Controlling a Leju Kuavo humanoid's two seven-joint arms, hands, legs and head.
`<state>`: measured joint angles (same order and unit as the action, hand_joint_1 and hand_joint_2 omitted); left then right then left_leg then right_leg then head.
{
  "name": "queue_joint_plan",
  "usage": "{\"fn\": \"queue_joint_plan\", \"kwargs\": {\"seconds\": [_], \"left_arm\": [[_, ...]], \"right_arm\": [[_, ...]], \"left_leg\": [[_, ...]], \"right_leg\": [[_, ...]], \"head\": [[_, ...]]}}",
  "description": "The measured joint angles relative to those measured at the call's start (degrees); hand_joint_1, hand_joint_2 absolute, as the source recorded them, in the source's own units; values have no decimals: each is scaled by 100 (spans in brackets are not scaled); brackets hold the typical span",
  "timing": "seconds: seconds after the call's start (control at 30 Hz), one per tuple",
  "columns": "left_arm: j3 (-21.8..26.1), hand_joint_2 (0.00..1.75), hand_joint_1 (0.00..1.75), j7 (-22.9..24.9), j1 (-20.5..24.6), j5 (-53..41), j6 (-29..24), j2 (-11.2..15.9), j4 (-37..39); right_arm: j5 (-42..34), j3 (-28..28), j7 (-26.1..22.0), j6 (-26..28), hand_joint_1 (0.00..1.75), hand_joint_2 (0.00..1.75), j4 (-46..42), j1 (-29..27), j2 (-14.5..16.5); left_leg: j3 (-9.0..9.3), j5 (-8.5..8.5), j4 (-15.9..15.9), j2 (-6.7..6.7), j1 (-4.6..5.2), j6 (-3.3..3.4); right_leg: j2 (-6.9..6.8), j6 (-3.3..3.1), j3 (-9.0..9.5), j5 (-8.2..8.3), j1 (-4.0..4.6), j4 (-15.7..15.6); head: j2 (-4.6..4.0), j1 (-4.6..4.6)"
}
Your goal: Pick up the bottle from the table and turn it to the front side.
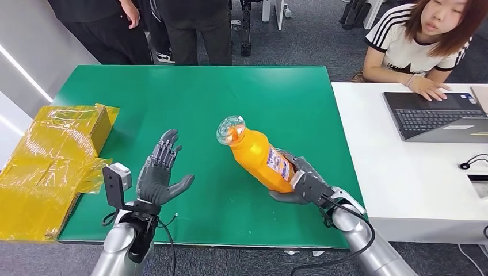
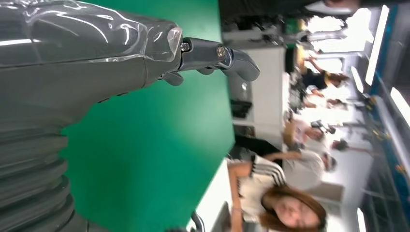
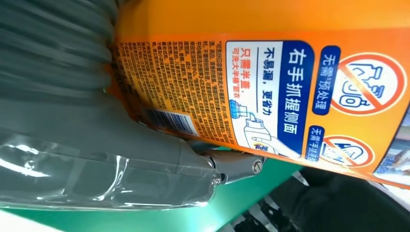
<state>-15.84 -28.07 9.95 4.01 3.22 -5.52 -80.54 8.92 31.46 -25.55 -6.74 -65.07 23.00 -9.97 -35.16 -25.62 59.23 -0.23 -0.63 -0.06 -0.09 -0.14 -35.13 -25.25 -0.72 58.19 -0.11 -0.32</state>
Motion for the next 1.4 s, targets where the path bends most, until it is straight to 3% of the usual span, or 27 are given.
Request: {"fn": "queue_joint_plan", "kwargs": {"seconds": [0.3, 0.63, 1.03, 1.4], "left_arm": [[-725, 175, 0, 427, 1238, 502, 727, -156, 324], [-1245, 175, 0, 790, 2304, 841, 817, -490, 660], [-1274, 175, 0, 751, 2681, 455, 587, -530, 1219], [-1389, 175, 0, 541, 3306, -945, 171, -351, 2582]], "right_arm": [[-498, -112, -121, -39, 175, 175, 657, 437, 962], [-599, -52, -212, 182, 175, 175, 1915, 1226, 1860], [-323, -72, -109, 296, 175, 175, 2267, 1302, 2007], [-134, -83, -26, 311, 175, 175, 2409, 1155, 1709]], "left_leg": [[-3, 2, 2, 0, 0, -2], [-4, 2, 3, 2, 0, -3], [-4, 2, 3, 3, 1, -3], [-5, 2, 4, 7, 1, -3]], "right_leg": [[2, -3, -5, 4, -1, 2], [9, -5, -12, 6, -1, 5], [10, -5, -13, 6, -1, 4], [14, -5, -13, 6, -1, 4]], "head": [[0, -1], [0, 0], [0, -1], [0, 0]]}}
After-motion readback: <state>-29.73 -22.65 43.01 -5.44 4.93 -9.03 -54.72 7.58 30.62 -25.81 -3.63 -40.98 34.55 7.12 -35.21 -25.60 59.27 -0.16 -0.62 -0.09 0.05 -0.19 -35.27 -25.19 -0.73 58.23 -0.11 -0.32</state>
